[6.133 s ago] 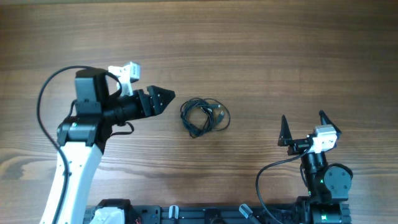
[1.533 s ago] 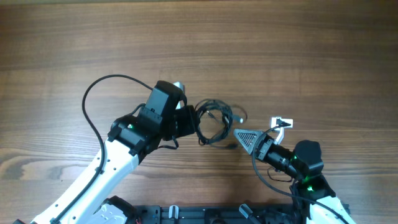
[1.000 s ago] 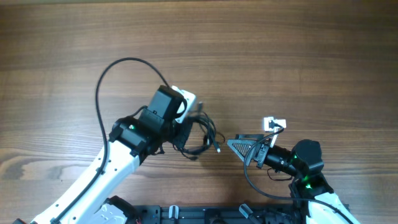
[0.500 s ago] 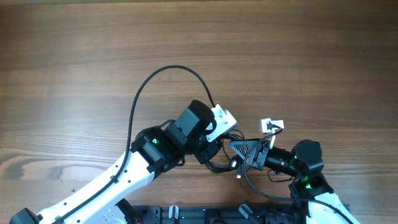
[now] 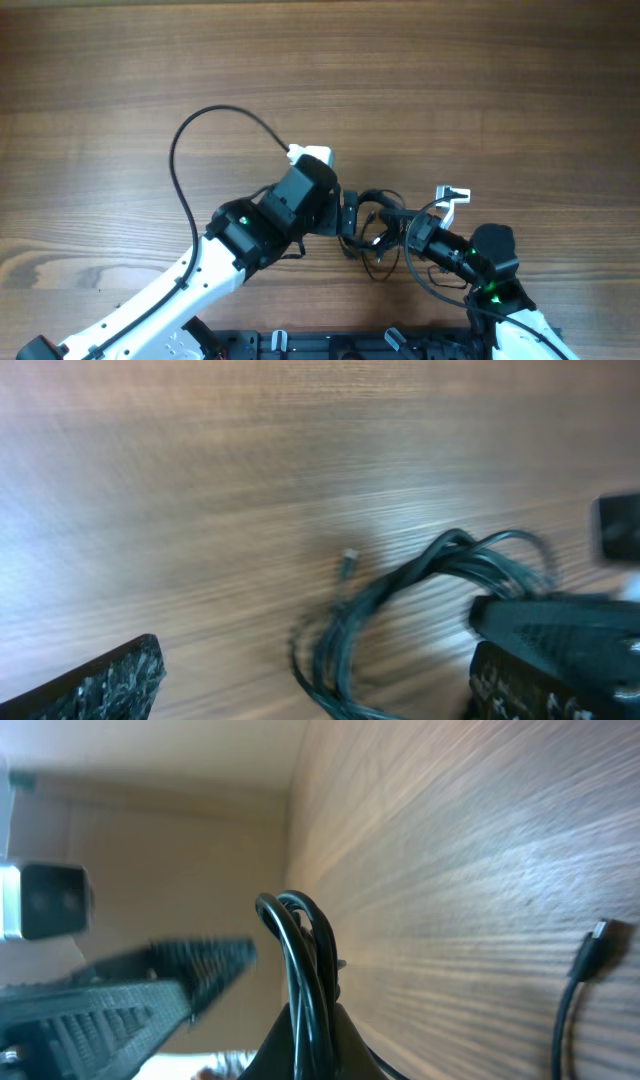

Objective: Untangle cables

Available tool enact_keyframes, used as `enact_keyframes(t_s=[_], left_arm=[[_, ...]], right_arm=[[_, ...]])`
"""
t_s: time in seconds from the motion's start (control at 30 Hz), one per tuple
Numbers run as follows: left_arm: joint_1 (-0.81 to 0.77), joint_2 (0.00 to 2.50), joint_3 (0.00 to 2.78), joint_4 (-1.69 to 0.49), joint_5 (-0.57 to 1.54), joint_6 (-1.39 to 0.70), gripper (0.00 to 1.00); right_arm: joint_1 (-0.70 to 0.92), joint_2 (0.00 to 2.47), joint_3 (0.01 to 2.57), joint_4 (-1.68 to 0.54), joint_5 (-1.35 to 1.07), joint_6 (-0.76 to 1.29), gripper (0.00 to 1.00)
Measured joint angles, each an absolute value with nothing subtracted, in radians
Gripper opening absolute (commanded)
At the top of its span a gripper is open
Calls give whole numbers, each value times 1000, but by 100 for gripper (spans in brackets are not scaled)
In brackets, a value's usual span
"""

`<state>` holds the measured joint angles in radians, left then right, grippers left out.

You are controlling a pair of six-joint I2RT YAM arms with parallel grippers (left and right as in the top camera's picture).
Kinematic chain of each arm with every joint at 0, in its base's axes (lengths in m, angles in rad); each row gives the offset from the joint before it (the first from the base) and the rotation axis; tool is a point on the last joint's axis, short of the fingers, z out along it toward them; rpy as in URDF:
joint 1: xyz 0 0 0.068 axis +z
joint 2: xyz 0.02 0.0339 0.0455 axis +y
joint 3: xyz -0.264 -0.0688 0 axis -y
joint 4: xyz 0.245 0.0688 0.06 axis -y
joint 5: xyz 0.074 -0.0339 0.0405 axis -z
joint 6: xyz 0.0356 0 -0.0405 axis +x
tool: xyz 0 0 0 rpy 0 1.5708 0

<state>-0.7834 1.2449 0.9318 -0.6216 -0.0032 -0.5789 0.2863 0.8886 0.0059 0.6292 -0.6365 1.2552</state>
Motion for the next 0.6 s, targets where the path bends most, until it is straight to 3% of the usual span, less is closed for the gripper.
enact_keyframes(t_s=[0.23,0.37,0.6], left_arm=[[-769,1245,932,-579,249,-858,100],[-770,1245,932,-579,292,-976,99],[-777,1245,932,-577,310,-1116,85]], right_arm=[[286,892,6,685,-537,1280,4],[286,893,6,739,-476,1283,4],[286,893,6,757,-437,1359,4]])
